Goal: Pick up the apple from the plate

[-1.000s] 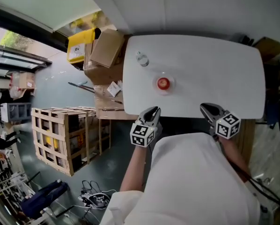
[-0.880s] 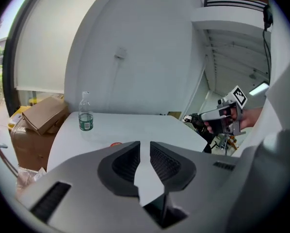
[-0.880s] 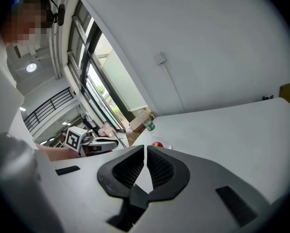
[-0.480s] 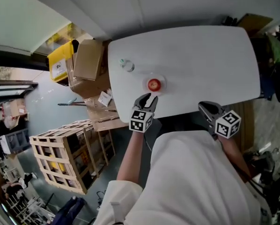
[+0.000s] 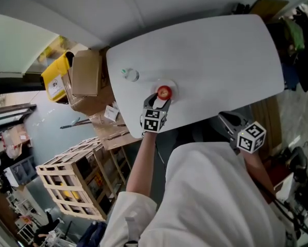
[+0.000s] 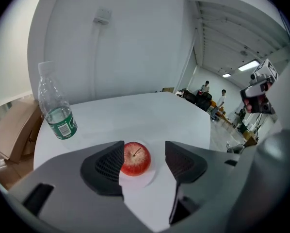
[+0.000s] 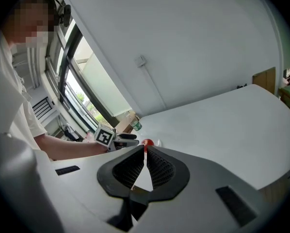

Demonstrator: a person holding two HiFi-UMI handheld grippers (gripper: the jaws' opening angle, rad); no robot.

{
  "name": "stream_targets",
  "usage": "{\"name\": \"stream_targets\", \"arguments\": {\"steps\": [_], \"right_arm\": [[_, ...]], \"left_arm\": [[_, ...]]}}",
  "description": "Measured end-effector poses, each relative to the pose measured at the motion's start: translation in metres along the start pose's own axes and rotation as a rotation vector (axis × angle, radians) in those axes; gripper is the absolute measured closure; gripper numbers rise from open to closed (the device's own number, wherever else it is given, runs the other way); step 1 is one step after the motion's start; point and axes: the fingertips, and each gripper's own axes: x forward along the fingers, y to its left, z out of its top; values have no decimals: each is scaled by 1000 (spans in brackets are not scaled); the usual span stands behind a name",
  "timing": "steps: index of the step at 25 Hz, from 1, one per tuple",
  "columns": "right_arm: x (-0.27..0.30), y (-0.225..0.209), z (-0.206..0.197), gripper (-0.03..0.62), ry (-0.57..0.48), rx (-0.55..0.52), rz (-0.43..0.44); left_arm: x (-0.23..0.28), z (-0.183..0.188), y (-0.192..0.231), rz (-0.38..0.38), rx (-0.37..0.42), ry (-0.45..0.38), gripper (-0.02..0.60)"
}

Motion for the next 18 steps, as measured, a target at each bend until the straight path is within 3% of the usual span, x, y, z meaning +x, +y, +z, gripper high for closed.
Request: {"name": "stream_targets", "arguments": {"steps": [10,18], "right_arm": [[-13,-10,-13,556,10,36,-70],[-18,-11,-18,556,12,49,-107]], "left_arm": [[51,-23,17,-2,47,126,213],[70,-39,21,-6,46,178,198]]}}
